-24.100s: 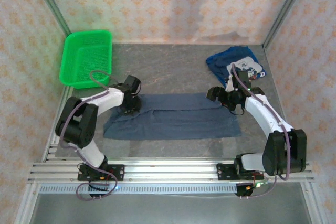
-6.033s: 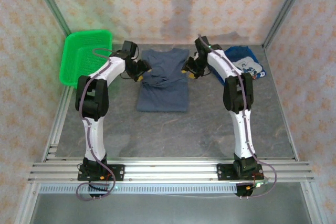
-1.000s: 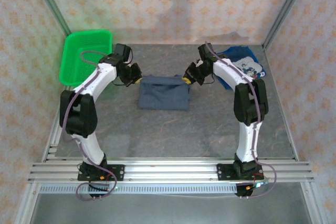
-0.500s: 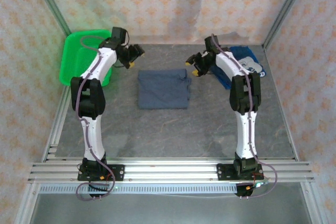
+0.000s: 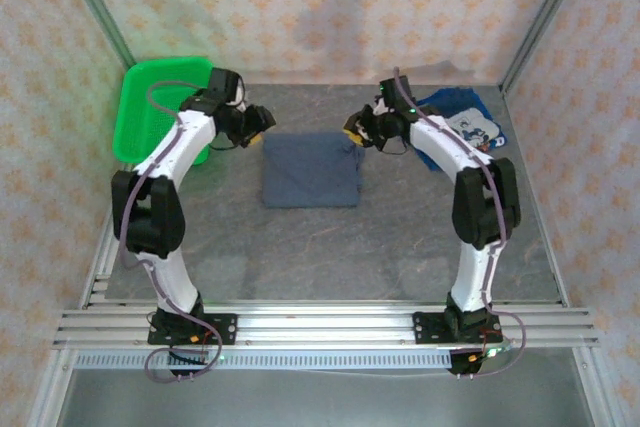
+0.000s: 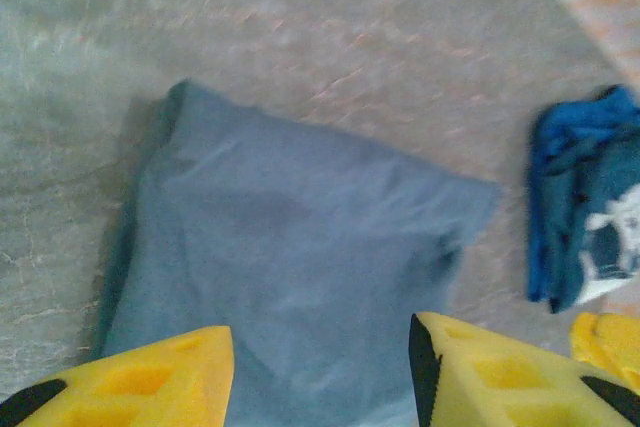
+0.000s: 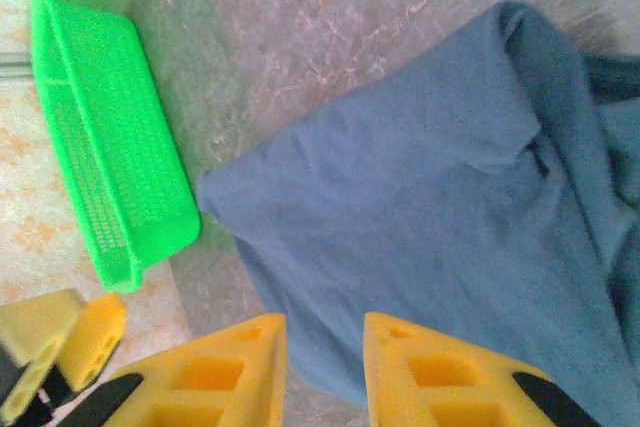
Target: Fold and stack the t-shirts
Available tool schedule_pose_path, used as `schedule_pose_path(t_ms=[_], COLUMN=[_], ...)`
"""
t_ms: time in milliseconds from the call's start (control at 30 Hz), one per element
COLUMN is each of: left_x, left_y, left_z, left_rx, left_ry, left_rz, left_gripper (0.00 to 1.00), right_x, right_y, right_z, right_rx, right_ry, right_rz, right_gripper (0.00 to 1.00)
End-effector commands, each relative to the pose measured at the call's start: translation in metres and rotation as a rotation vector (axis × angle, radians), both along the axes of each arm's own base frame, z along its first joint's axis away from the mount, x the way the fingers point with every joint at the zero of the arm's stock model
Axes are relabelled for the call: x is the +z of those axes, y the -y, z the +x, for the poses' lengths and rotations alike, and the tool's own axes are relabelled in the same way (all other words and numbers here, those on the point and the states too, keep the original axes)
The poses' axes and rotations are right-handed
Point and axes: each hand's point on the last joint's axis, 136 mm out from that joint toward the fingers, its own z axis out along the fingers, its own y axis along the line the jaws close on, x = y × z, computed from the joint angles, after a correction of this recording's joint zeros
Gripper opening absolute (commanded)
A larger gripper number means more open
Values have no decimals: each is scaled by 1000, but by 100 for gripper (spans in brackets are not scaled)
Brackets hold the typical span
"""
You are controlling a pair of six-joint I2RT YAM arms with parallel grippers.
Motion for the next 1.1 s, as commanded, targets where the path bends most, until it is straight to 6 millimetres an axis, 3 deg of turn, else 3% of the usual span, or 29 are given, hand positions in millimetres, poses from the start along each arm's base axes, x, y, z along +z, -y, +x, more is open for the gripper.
schedule_pose_path(t_ms=[0, 167, 333, 433, 533, 633, 700, 800, 900, 1067], left_x=[-33, -73, -111, -112, -57, 23, 74, 142, 182, 202], left_y=[6, 1, 0, 2, 9, 15, 13, -6, -35, -67], left_z=[22, 47, 56, 58, 68, 65, 51, 20, -16, -68], left_rx=[-5, 16, 19, 13, 5, -37, -71, -61, -28, 24], left_ry=[0, -59, -118, -128, -10, 115, 194, 312, 407, 497], left_rz=[8, 63, 88, 72, 22, -10, -1, 50, 160, 290], left_gripper=[48, 45, 46, 49, 61, 73, 76, 81, 98, 100], right_x=[-21, -60, -100, -95, -54, -9, 13, 27, 23, -2], right_y=[-10, -5, 9, 7, 4, 11, 24, 47, 67, 62], right_z=[30, 57, 68, 73, 76, 59, 37, 1, -31, -52], right_rx=[-45, -112, -181, -188, -158, -109, -68, 4, 74, 156], right_ry=[11, -24, -88, -72, 11, 72, 79, 66, 32, -24], right_rz=[49, 11, -42, -25, 8, -42, -132, -279, -443, -493], right_gripper=[26, 22, 20, 20, 28, 41, 56, 70, 78, 81])
